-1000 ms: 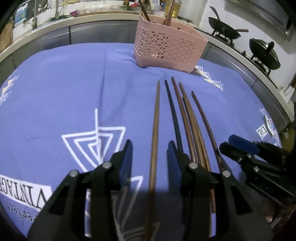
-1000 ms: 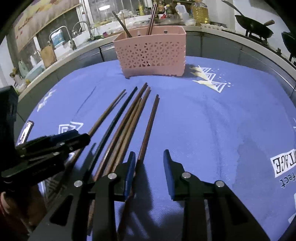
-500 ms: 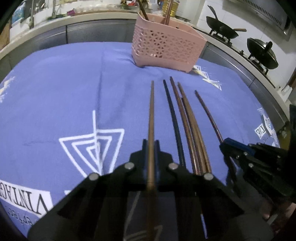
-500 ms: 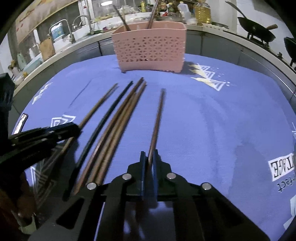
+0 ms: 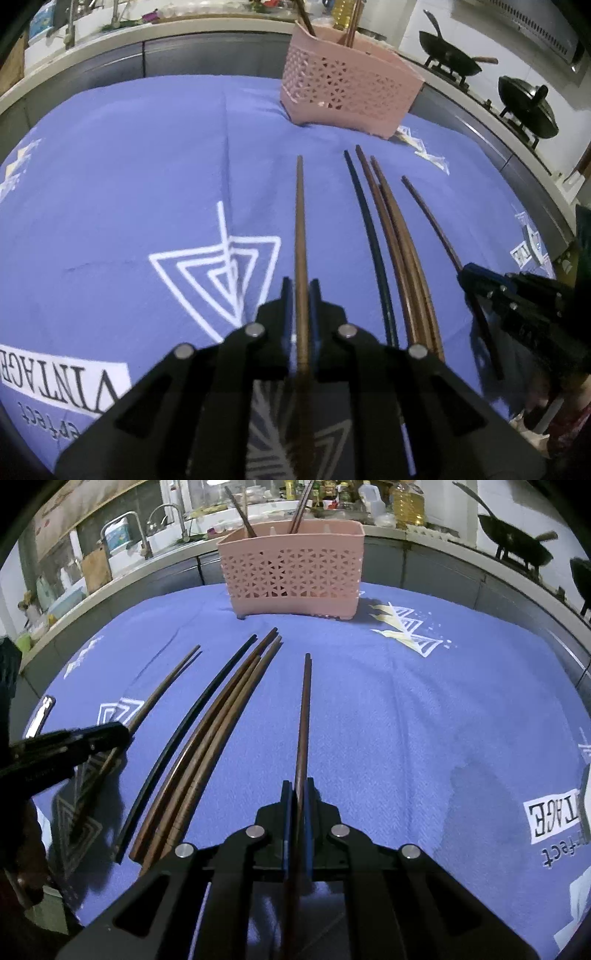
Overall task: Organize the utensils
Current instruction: 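Close the right gripper on one chopstick while the left gripper grasps another, then lift both chopsticks into the pink basket and open both grippers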
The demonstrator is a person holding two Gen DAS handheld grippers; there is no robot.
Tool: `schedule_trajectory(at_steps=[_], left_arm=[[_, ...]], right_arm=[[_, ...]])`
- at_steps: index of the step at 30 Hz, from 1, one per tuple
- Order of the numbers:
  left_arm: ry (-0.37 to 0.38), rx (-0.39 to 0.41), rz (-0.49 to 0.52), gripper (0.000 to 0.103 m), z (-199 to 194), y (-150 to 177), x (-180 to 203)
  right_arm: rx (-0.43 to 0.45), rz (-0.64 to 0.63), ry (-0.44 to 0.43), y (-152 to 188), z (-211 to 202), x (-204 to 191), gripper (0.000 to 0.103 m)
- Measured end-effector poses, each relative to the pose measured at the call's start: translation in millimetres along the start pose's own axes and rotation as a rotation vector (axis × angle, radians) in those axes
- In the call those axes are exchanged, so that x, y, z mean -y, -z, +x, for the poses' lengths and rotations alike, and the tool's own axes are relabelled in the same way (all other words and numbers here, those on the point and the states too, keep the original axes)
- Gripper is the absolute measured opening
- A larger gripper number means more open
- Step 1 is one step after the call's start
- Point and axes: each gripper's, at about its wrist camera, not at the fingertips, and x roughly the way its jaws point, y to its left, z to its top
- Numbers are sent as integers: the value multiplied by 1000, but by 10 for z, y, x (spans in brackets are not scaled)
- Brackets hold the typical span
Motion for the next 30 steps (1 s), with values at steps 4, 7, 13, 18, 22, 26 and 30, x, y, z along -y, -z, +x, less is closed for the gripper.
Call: schedule_trajectory(at_steps=[4,7,13,18,22,26,30], left_arm=[[-14,2,18,9,19,-20,20],[-14,1,18,9,38,-51,14],[-25,-1,47,9,117,-166,36],[-27,-11,73,9,245,-346,84],[-30,-15,106,9,377,-516,151],[-36,-8,129,9,482,-637,210],[-45,13,155,6,543,-682,247]], right_arm=[[-13,52,-25,-63,30,72,7],[-17,52,-25,-111,61,77,7],[-26,30,-24,-312,197,89,7],[-41,19,-35,-577,362,134,7],[-69,32,-62,-785,502,155,8],[-84,25,-79,-941,602,163,8],[-92,-6,-87,-1004,648,125,5]])
